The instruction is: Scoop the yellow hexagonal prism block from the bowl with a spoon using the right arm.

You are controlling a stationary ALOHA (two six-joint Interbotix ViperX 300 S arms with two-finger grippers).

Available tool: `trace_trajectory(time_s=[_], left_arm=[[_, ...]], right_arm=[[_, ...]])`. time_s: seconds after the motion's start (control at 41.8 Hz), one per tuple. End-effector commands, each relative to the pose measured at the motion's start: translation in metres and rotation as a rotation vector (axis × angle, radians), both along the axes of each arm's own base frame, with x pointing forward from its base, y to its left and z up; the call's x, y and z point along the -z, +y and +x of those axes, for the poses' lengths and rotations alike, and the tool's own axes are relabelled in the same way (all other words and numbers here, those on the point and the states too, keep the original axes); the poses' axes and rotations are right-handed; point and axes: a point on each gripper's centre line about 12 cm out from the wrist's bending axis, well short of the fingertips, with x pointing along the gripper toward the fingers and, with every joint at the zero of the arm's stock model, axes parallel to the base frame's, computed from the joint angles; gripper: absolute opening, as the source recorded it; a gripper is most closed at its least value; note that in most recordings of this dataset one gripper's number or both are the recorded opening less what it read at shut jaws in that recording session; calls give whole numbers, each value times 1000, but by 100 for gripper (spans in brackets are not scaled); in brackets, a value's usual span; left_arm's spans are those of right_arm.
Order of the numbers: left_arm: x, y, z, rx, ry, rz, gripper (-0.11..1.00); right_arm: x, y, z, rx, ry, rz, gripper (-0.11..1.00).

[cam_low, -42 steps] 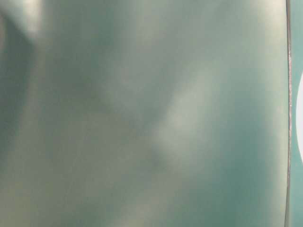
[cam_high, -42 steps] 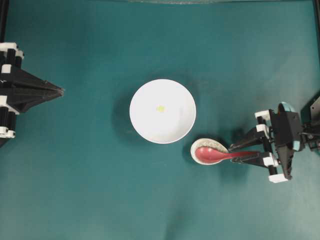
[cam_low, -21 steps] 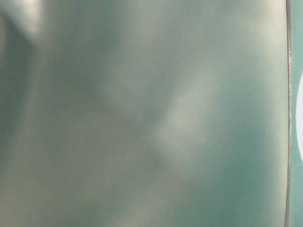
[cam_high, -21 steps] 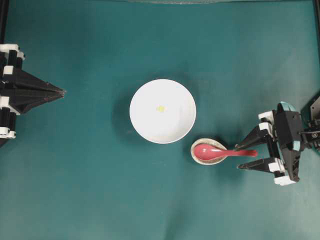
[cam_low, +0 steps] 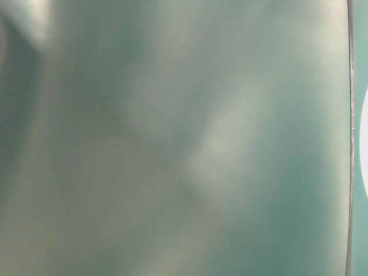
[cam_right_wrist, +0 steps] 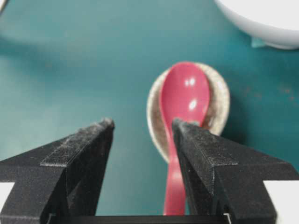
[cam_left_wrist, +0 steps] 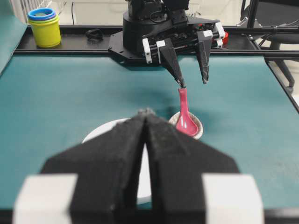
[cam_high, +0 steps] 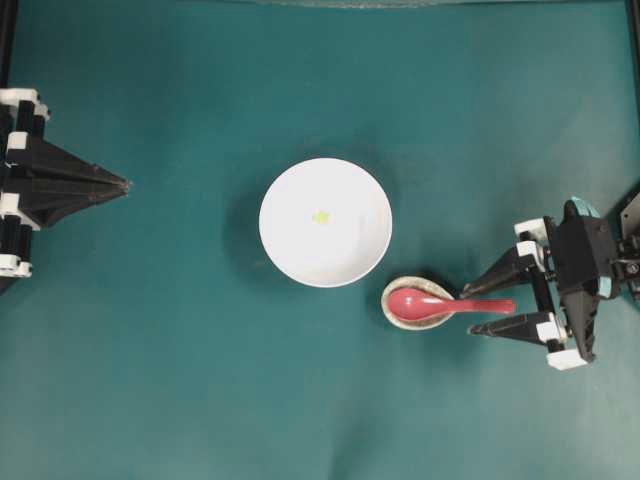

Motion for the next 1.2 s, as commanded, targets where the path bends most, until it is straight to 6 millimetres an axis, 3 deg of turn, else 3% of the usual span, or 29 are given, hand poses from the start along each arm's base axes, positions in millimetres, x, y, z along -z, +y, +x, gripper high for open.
trace_trajectory(time_s=[0.0,0.168,0.455,0.718,1.173], left_arm=[[-7,0,2,-1,-15,3,0],[-7,0,2,-1,-15,2,0],[-7,0,2,-1,-15,3,0],[-7,0,3,-1,-17,2,0],[-7,0,2,-1,-17,-2,0]], right_arm=[[-5,1,3,4,-23,8,57],[-6,-1,4,20,-58,13,57],[15,-14,2,139,-105,11,48],[38,-3,2,163,-87,6,43],[48,0,-4,185,-65,-4,43]])
